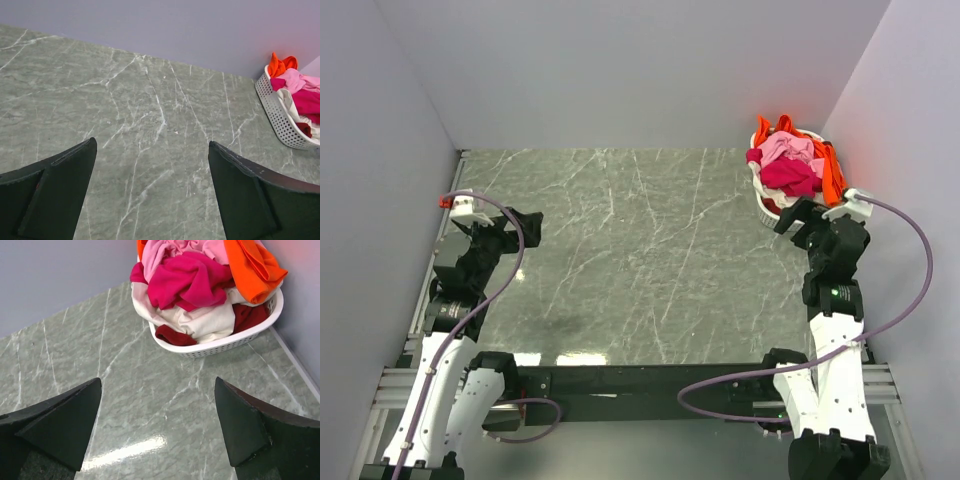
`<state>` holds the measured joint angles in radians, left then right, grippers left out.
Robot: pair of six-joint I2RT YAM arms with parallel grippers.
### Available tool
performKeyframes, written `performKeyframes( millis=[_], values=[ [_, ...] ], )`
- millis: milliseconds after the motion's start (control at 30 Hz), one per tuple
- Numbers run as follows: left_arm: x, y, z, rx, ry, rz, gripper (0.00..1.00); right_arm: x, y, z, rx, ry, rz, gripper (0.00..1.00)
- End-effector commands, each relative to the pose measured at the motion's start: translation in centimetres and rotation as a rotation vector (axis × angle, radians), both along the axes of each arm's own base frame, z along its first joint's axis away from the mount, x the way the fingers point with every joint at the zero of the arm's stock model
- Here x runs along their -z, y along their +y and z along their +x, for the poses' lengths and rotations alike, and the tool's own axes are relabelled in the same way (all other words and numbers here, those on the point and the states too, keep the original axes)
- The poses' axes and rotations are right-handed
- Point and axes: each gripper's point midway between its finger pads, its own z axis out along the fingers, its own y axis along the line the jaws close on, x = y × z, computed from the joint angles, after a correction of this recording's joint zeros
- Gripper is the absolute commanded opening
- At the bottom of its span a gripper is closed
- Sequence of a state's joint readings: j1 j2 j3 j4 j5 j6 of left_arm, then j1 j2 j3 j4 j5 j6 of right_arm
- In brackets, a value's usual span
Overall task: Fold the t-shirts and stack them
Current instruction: Grab the tshirt from the pile
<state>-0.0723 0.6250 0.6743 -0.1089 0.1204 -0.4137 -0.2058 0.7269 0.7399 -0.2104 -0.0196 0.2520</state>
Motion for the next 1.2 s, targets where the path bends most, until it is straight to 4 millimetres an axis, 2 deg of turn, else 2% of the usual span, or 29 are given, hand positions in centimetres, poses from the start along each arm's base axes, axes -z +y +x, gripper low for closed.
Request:
performKeyframes(
  millis=[0,67,133,200,233,300,333,367,400,433,467,500,533,567,600,633,667,700,733,767,800,867,900,1000,1133,1167],
  values=[
    [-1.9,-0.4,-0.1,0.026,-0.071,-0.018,0.99,-3.6,-0.2,0.5,0.004,-0.095,-0.002,1.00],
    [-1.9,-0.6,-0.1,0.032,-0.067,-0.020,1.00,-3.7,0.3,0.9,-0.041,-0.085,-0.035,1.00],
    [-1.9,-0.7,-0.2,0.042,-0.068,-0.022,0.99,-3.8,1.8,1.6,-0.168,-0.076,-0.107,1.00],
    [-1.9,-0.8,-0.2,0.045,-0.068,-0.023,0.99,-3.9,3.8,2.0,-0.333,-0.071,-0.191,1.00],
    [-2.1,-0.8,-0.2,0.045,-0.071,-0.023,0.99,-3.6,5.8,2.0,-0.490,-0.071,-0.276,1.00],
    [-1.9,-0.9,-0.2,0.051,-0.064,-0.022,0.99,-3.6,6.9,2.1,-0.578,-0.055,-0.329,1.00],
    [-2.0,-0.9,-0.1,0.051,-0.065,-0.023,0.99,-3.0,6.9,2.7,-0.596,-0.028,-0.351,1.00],
    [-2.0,-1.0,-0.1,0.055,-0.063,-0.023,0.99,-3.7,6.7,3.1,-0.588,-0.026,-0.357,1.00],
    [-1.9,-1.0,-0.1,0.055,-0.060,-0.023,0.99,-2.6,6.2,4.2,-0.579,0.025,-0.333,1.00],
    [-1.8,-1.0,0.0,0.057,-0.056,-0.023,0.99,-2.4,5.7,4.9,-0.553,0.051,-0.311,1.00],
    [-1.7,-1.0,0.0,0.058,-0.053,-0.023,0.99,-3.6,5.2,5.7,-0.539,0.057,-0.300,1.00],
    [-1.6,-1.2,0.0,0.066,-0.046,-0.024,0.99,-1.9,4.8,7.4,-0.548,0.123,-0.253,1.00],
    [-1.7,-1.2,0.1,0.068,-0.048,-0.023,0.99,-1.6,4.5,8.2,-0.548,0.149,-0.202,1.00],
    [-1.7,-1.2,0.1,0.069,-0.046,-0.023,0.99,-3.3,4.3,9.4,-0.541,0.143,-0.188,1.00],
    [-1.6,-1.2,0.0,0.072,-0.044,-0.021,0.99,-1.7,3.8,11.2,-0.537,0.197,-0.149,1.00],
    [-1.7,-1.2,0.1,0.069,-0.045,-0.020,0.99,-1.7,3.3,12.2,-0.506,0.205,-0.124,1.00],
    [-1.7,-1.2,0.0,0.071,-0.044,-0.018,0.99,-3.2,2.1,13.6,-0.447,0.187,-0.139,1.00],
    [-1.5,-1.1,0.1,0.066,-0.040,-0.017,0.99,-1.4,1.0,15.2,-0.406,0.243,-0.120,1.00],
    [-1.6,-1.1,0.1,0.063,-0.040,-0.015,0.99,-1.0,0.2,16.2,-0.367,0.267,-0.111,1.00],
    [-1.6,-1.1,0.2,0.063,-0.041,-0.014,0.99,-2.8,-0.8,17.5,-0.324,0.248,-0.123,0.98],
    [-1.4,-1.0,0.2,0.059,-0.033,-0.012,0.99,0.2,-2.4,18.3,-0.259,0.355,-0.108,0.95],
    [-1.4,-1.1,0.3,0.066,-0.032,-0.012,0.99,0.1,-3.7,19.4,-0.213,0.379,-0.119,0.87],
    [-1.3,-1.2,0.3,0.068,-0.027,-0.012,1.00,1.3,-4.5,19.7,-0.185,0.410,-0.128,0.84],
    [-1.2,-1.3,0.4,0.074,-0.021,-0.012,0.99,2.2,-5.7,20.3,-0.144,0.429,-0.167,0.82],
    [-1.1,-1.4,0.4,0.083,-0.019,-0.015,0.99,2.2,-7.0,21.8,-0.105,0.413,-0.195,0.81],
    [-1.1,-1.5,0.4,0.084,-0.019,-0.015,0.99,0.8,-7.3,22.7,-0.097,0.378,-0.201,0.80]
  ],
)
